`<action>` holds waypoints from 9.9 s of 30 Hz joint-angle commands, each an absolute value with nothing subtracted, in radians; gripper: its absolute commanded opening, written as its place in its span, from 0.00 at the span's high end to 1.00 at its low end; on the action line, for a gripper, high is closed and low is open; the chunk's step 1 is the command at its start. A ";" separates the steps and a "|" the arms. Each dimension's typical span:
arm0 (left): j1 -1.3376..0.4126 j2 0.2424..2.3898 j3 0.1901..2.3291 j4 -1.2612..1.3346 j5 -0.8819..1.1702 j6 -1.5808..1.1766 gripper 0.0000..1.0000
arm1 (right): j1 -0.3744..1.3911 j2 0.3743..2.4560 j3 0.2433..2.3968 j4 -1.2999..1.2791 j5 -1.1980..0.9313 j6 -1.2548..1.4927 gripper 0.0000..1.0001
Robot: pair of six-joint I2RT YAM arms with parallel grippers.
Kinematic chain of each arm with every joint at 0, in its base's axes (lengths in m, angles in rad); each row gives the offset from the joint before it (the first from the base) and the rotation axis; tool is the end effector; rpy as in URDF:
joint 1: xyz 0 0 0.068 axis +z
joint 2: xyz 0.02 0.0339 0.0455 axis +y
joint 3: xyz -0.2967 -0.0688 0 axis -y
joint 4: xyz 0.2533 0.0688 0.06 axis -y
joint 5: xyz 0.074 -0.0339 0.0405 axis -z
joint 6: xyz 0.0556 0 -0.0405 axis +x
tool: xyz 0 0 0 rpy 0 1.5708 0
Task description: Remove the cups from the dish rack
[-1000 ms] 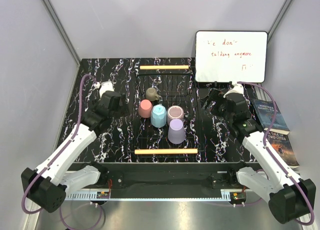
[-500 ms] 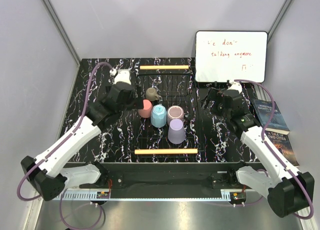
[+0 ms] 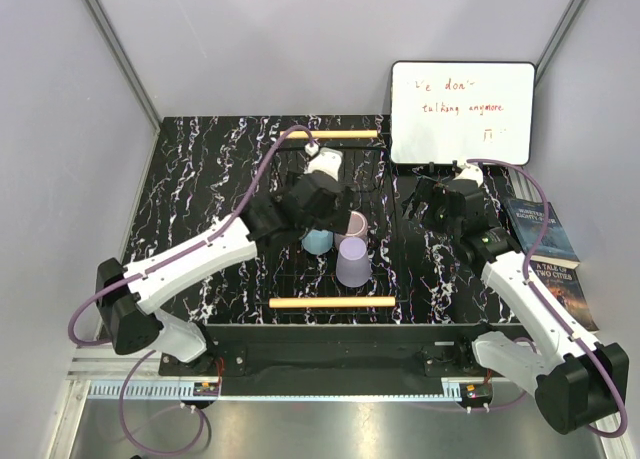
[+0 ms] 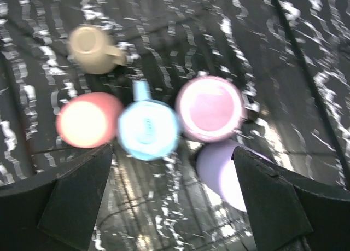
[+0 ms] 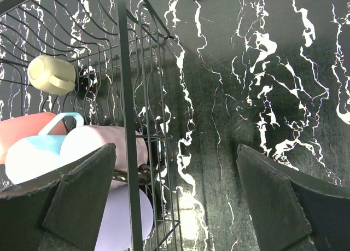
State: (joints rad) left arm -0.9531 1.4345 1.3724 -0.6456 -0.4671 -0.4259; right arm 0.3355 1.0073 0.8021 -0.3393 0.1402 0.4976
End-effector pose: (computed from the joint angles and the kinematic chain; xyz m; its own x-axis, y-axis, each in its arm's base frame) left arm 0.2116 -0.2547 0.3712 -0.5617 0.1537 -0.8129 0.3268 0.9439 -0.0473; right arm 0.2217 0.0691 0.3046 -0.5315 0.3152 -0.7862 0.0462 0.9376 0.3447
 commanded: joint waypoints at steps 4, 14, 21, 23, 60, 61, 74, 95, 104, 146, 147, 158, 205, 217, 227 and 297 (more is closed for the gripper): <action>-1.041 1.463 1.393 -0.601 -0.450 -0.492 0.01 | 0.344 0.993 0.813 -0.325 0.155 0.486 0.00; -1.117 1.548 1.390 -0.568 -0.413 -0.514 0.01 | 0.344 0.991 0.802 -0.324 0.149 0.486 0.00; -1.138 1.562 1.365 -0.569 -0.420 -0.561 0.01 | 0.344 0.999 0.802 -0.322 0.144 0.483 0.00; -1.138 1.560 1.344 -0.569 -0.417 -0.569 0.01 | 0.344 1.000 0.801 -0.324 0.144 0.485 0.00; -1.140 1.545 1.321 -0.563 -0.452 -0.534 1.00 | 0.342 0.993 0.798 -0.322 0.150 0.499 0.00; -1.140 1.534 1.347 -0.577 -0.471 -0.514 1.00 | 0.344 0.988 0.798 -0.322 0.150 0.502 0.00; -1.026 1.319 1.526 -0.579 -0.522 -0.393 1.00 | 0.344 0.982 0.867 -0.321 0.068 0.560 0.00; -0.425 0.996 0.796 0.554 0.508 -0.913 1.00 | 0.342 1.068 0.733 0.541 -0.557 1.025 0.00; -0.423 1.075 0.747 0.686 0.563 -0.989 1.00 | 0.350 1.060 0.735 0.660 -0.607 1.063 0.13; -0.400 1.022 0.848 0.230 0.401 -0.816 0.01 | 0.528 0.945 0.862 0.160 -0.387 0.763 1.00; -0.397 0.997 0.862 0.189 0.346 -0.815 0.01 | 0.529 0.931 0.871 0.122 -0.327 0.750 1.00; -0.382 0.899 0.949 -0.343 -0.212 -0.842 0.01 | 0.525 1.120 1.273 -0.642 0.502 0.585 1.00; -0.383 1.062 0.937 -0.646 -0.330 -0.784 0.01 | 0.204 2.152 1.908 -0.907 0.275 0.483 0.93; -0.390 1.045 0.951 -0.641 -0.359 -0.762 0.01 | 0.204 2.033 1.873 -0.885 0.258 0.508 0.41; -0.397 1.022 0.959 -0.629 -0.330 -0.724 0.01 | 0.209 1.838 1.942 -0.870 0.210 0.509 0.23; -0.614 1.594 1.166 -0.537 -0.374 -0.589 0.24 | 0.568 1.063 0.937 -0.258 0.008 0.583 0.00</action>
